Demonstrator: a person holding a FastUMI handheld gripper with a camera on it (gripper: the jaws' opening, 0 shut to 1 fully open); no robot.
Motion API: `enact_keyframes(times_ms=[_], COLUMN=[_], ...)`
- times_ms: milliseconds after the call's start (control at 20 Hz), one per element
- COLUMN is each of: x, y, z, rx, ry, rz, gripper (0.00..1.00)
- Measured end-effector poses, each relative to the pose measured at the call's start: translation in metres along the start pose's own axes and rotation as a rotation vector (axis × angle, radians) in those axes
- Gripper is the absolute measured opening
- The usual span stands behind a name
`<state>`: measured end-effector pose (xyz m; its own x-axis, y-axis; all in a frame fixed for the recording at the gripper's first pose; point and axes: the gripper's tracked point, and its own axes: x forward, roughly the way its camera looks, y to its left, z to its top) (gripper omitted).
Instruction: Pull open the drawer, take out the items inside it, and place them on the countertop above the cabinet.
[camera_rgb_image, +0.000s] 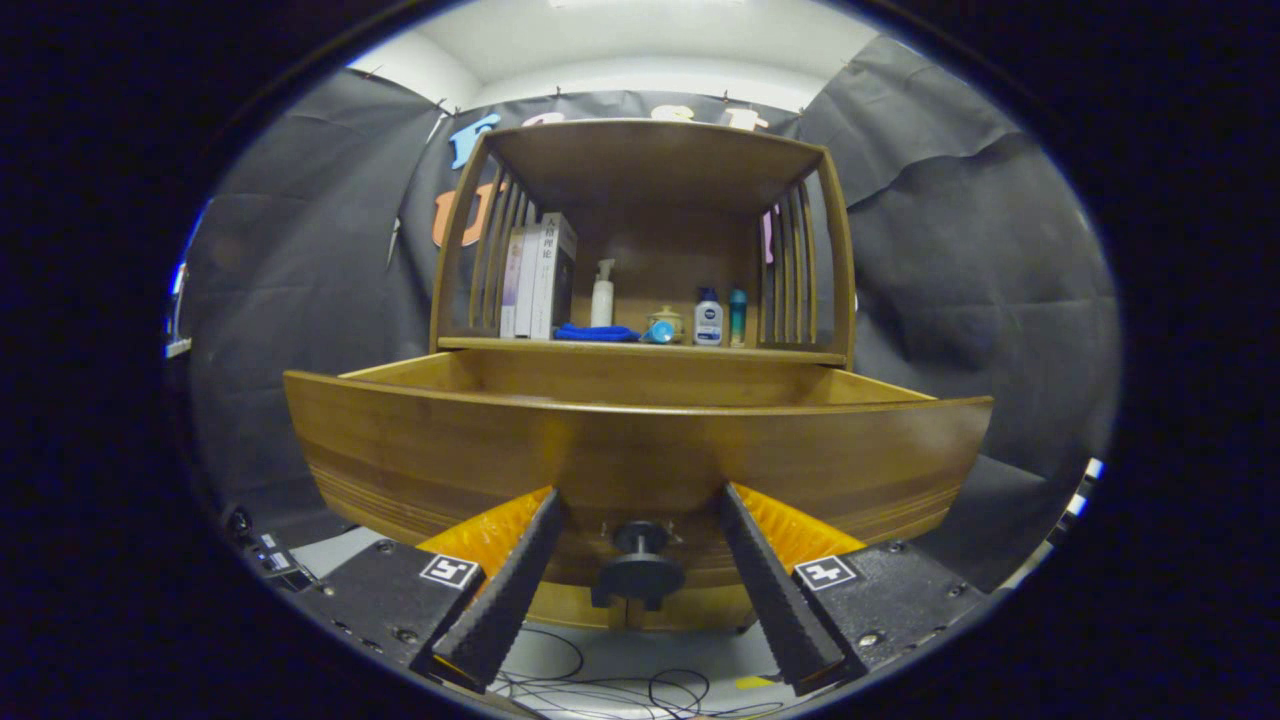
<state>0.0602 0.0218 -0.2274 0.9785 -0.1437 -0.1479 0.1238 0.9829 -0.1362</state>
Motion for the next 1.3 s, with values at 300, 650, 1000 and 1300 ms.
enact_keyframes(times_ms=[300,650,1000,1300], x=[0.003,0.026,0.041,0.064], y=[0.008,0.012,0.009,0.003], z=[0.007,0.018,0.024,0.025], rx=[0.019,0.026,0.049,0.039], ry=[-0.013,0.019,0.092,0.145], rz=[0.007,0.018,0.021,0.014], gripper=[1.0,1.0,0.99,0.98])
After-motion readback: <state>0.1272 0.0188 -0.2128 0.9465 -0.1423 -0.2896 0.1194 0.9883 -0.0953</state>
